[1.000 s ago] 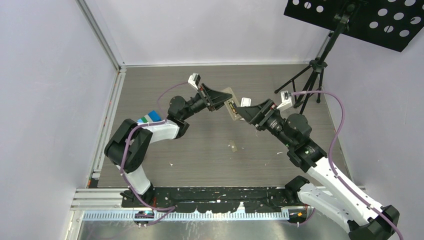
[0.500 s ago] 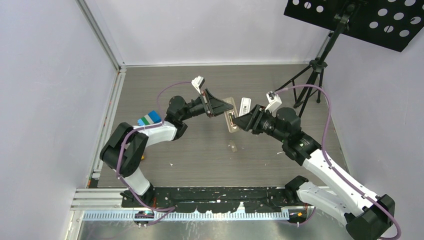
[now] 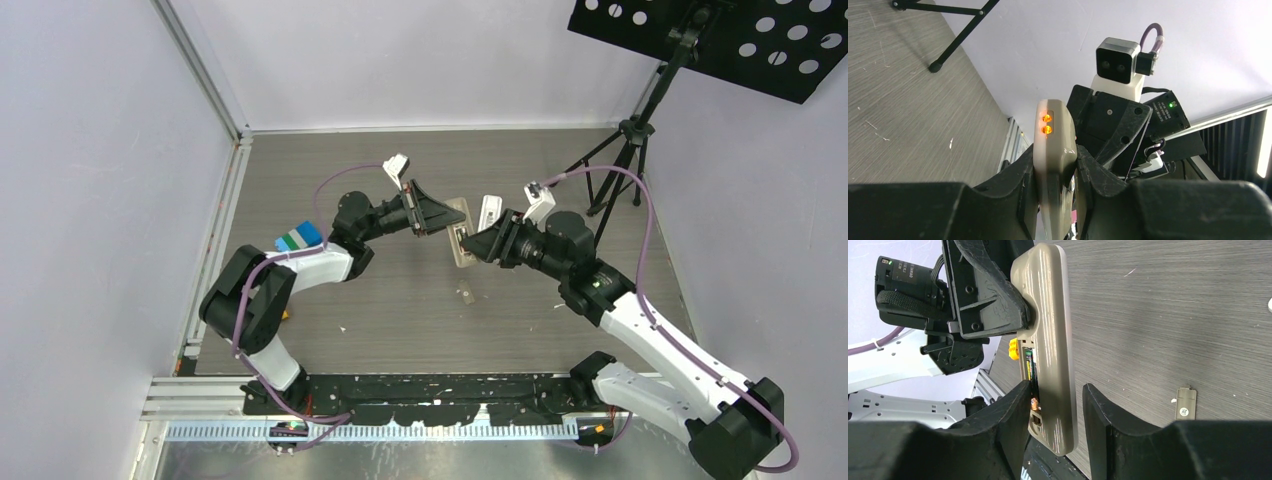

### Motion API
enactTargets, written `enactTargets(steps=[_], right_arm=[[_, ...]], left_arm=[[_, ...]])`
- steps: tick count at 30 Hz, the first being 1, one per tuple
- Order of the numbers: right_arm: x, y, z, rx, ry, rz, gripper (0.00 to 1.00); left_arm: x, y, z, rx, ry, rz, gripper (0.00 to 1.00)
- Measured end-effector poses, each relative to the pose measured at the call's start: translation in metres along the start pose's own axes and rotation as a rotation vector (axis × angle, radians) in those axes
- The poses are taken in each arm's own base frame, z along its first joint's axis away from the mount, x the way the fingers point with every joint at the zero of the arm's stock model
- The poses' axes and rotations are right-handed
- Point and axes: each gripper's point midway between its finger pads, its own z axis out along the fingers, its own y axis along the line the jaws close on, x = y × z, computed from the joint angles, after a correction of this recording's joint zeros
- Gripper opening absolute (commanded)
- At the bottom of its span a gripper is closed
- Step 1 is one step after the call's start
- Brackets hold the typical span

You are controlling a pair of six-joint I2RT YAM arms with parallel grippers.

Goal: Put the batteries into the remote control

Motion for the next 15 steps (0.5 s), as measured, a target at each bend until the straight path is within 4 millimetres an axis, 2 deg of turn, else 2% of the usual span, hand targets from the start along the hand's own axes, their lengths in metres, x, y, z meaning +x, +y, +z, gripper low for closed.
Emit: enactTargets(steps=[2,3,6,8,12,15], right_arm=[[0.0,-0.001,0.001,0.003,0.002,-0.004,0.49],[0.0,-0.001,0.001,0.008,0.005,-0.009,0.54],[0.001,-0.007,0.003,0.033,0.013,-0.017,0.78],[0.002,-0.013,0.003,0.061,0.015,-0.016,0.86],[-0.005,-0.02,-0.003,0.11,-0.031,-0.017,0.88],[-0.013,-0.023,-0.008,0.129,-0.077,-0.013,0.86]], left_arm=[[0.0,0.002,0.0,-0.008,0.001,-0.002,0.0],[0.001,0.004,0.0,-0.014,0.002,-0.002,0.0],[0.003,0.011,-0.001,-0.041,0.008,0.005,0.0],[0.006,0.019,-0.004,-0.075,0.012,0.012,0.0],[0.014,0.053,-0.012,-0.206,0.021,0.038,0.0],[0.024,0.091,-0.023,-0.314,0.032,0.034,0.0]])
